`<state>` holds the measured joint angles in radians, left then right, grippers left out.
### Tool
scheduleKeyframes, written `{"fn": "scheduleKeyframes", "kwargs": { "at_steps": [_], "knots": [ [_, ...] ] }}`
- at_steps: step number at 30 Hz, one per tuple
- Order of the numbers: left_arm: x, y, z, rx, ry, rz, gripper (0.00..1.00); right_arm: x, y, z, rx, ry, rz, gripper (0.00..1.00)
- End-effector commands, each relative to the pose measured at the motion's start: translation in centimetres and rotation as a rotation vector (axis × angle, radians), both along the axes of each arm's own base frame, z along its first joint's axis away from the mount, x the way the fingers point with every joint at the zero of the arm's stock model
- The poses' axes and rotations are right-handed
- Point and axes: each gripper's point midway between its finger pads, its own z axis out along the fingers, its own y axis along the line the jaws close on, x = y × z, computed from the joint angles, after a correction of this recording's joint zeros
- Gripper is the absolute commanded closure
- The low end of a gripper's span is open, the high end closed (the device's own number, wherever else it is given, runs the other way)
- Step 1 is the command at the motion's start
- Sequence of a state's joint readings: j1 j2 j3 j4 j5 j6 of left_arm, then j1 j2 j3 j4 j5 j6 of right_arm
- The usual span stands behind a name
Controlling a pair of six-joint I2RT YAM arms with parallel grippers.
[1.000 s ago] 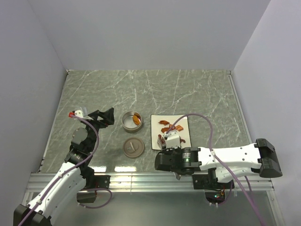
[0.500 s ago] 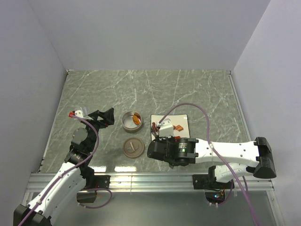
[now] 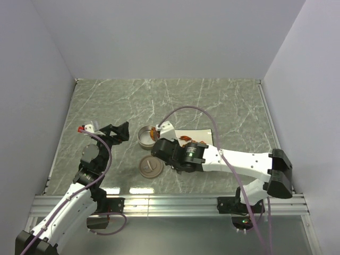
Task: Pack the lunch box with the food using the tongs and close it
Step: Place the food into the lunch box
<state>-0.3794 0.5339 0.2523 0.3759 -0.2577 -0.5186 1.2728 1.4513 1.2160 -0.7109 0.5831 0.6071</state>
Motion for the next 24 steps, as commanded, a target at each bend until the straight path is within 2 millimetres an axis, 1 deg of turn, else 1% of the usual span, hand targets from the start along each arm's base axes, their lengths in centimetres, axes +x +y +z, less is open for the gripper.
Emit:
{"fn": "scheduleKeyframes", "kwargs": {
  "at_steps": [1, 2, 3, 5, 6, 7, 10, 14, 20, 23, 24],
  "knots": [
    [-0.1, -0.4, 0.7, -0.023, -0.025, -0.018, 0.01, 1.8, 3.7, 3.4, 0.094, -0.058, 0.075, 0.71],
    [0.0, -0.4, 0.8, -0.022, -0.027, -0.016, 0.00, 2.0, 4.0, 3.4, 0.095, -0.060, 0.081, 0.71],
    [0.0, -0.4, 0.7, -0.021, -0.025, -0.018, 0.00, 2.1, 4.4, 2.9, 0.081, -0.050, 0.098, 0.71],
    [0.1, -0.4, 0.6, -0.021, -0.021, -0.018, 0.00, 2.7, 5.0, 3.2, 0.091, -0.048, 0.103, 0.71],
    [0.1, -0.4, 0.6, -0.019, -0.021, -0.018, 0.00, 2.8, 5.2, 2.6, 0.078, -0.037, 0.112, 0.72],
    [0.1, -0.4, 0.6, -0.018, -0.020, -0.014, 0.00, 2.9, 5.6, 2.8, 0.083, -0.035, 0.118, 0.72],
    [0.1, -0.4, 0.5, -0.017, -0.017, -0.013, 0.01, 3.3, 6.1, 2.3, 0.074, -0.023, 0.126, 0.72],
    [0.1, -0.3, 0.5, -0.018, -0.020, -0.010, 0.01, 3.5, 6.3, 1.5, 0.056, -0.013, 0.126, 0.71],
    [0.1, -0.4, 0.5, -0.018, -0.020, -0.013, 0.01, 3.6, 6.0, 1.4, 0.051, -0.006, 0.112, 0.65],
    [0.1, -0.3, 0.4, -0.017, -0.018, -0.011, 0.01, 3.6, 5.9, 1.2, 0.047, -0.002, 0.109, 0.60],
    [0.1, -0.3, 0.4, -0.017, -0.018, -0.011, 0.01, 3.6, 6.0, 1.2, 0.049, -0.003, 0.108, 0.54]
  ]
}}
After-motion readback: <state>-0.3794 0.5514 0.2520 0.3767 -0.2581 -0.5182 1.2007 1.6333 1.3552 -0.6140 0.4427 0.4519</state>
